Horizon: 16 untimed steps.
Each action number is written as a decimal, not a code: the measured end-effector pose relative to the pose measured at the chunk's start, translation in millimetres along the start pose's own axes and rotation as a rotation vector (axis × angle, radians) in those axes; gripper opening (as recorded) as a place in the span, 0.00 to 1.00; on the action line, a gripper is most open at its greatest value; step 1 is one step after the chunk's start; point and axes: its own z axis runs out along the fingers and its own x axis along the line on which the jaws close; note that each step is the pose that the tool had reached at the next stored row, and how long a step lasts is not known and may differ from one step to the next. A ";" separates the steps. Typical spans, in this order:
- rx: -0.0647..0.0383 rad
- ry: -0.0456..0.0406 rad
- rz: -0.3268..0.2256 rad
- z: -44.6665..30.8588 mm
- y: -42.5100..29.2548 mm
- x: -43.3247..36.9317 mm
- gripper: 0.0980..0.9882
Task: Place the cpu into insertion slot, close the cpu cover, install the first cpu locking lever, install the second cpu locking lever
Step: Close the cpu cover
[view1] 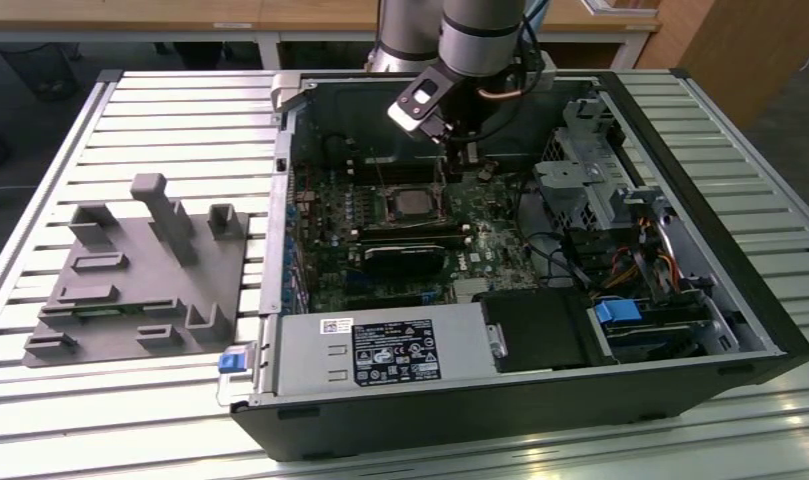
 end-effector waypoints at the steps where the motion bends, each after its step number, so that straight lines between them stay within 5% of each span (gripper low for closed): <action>1: 0.000 0.0000 0.000 0.0 -0.3 0.0 0.03; 16: 0.000 0.0000 0.000 0.3 -6.8 0.2 0.03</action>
